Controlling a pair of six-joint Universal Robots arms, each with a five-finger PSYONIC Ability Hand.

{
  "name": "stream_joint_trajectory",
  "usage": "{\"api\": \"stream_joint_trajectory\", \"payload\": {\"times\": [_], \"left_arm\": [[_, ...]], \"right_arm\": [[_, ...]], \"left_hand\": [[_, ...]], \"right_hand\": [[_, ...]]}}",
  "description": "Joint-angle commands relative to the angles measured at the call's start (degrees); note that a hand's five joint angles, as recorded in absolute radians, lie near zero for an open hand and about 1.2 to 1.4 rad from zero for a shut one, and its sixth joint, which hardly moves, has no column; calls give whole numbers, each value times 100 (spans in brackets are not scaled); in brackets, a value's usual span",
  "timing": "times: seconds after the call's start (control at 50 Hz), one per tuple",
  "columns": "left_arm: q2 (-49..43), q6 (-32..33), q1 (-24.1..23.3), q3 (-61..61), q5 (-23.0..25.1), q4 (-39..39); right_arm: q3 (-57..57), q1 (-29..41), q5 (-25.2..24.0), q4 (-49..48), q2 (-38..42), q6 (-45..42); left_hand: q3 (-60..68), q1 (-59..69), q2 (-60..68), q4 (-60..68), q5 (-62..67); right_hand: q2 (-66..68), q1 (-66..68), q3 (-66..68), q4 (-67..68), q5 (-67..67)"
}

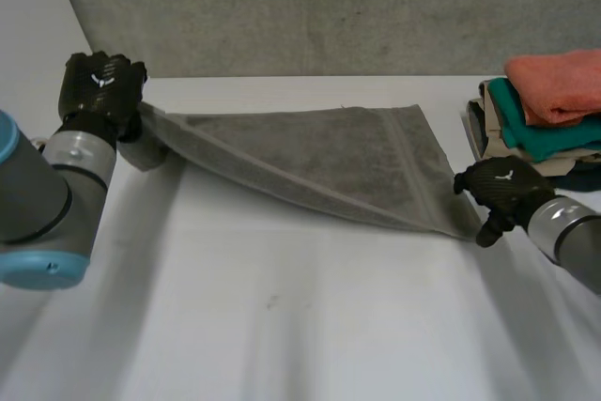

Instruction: Fold the laundry.

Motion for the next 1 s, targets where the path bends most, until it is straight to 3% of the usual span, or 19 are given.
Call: {"api": "stream_joint_trajectory", "payload": {"times": [0.02, 0.14, 0.4, 0.6, 0.62, 0.64, 0.68, 0.86, 1.0], "left_arm": [[-505, -1, -25, 1004, -15, -745], [-769, -10, -25, 1444, -24, -1115], [-874, -19, 19, 1532, -24, -1106], [-874, -10, 28, 1532, -33, -1141], [-874, -19, 37, 1523, -33, -1150], [-874, -19, 46, 1506, -42, -1159], [-874, -10, 54, 1488, -42, -1176], [-603, -19, 107, 1067, -42, -1703], [531, 104, 318, -22, 20, -2898]], "right_arm": [[-138, 521, 184, -61, 147, 521], [-411, 750, 518, -79, 604, 1040], [-956, 812, 1028, -351, 1202, 987], [-1202, 811, 1045, -615, 1483, 838], [-1219, 803, 1045, -615, 1501, 803], [-1254, 803, 1054, -624, 1518, 751], [-1290, 794, 1072, -633, 1501, 715], [-1360, 750, 1063, -440, 966, 627], [-1352, 329, 905, 1351, -53, -742]], "left_hand": [[1169, 1477, 1144, 1116, 1291], [1169, 1477, 1144, 1116, 1291], [1169, 1477, 1144, 1116, 1291], [1169, 1477, 1144, 1116, 1291], [1169, 1477, 1144, 1116, 1291], [1169, 1477, 1144, 1116, 1291], [1169, 1477, 1144, 1116, 1291], [1169, 1477, 1144, 1116, 1291], [1169, 1477, 1144, 1116, 1291]], "right_hand": [[-151, -161, -97, -81, 33], [-68, -77, -14, 2, 116], [487, 477, 541, 557, 671], [1798, 1788, 1852, 1868, 1982], [2083, 2073, 2137, 2153, 2267], [3185, 3175, 3239, 3255, 3369], [5070, 5060, 5124, 5140, 5254], [5124, 5115, 5178, 5194, 5309], [5124, 5115, 5178, 5194, 5309]]}}
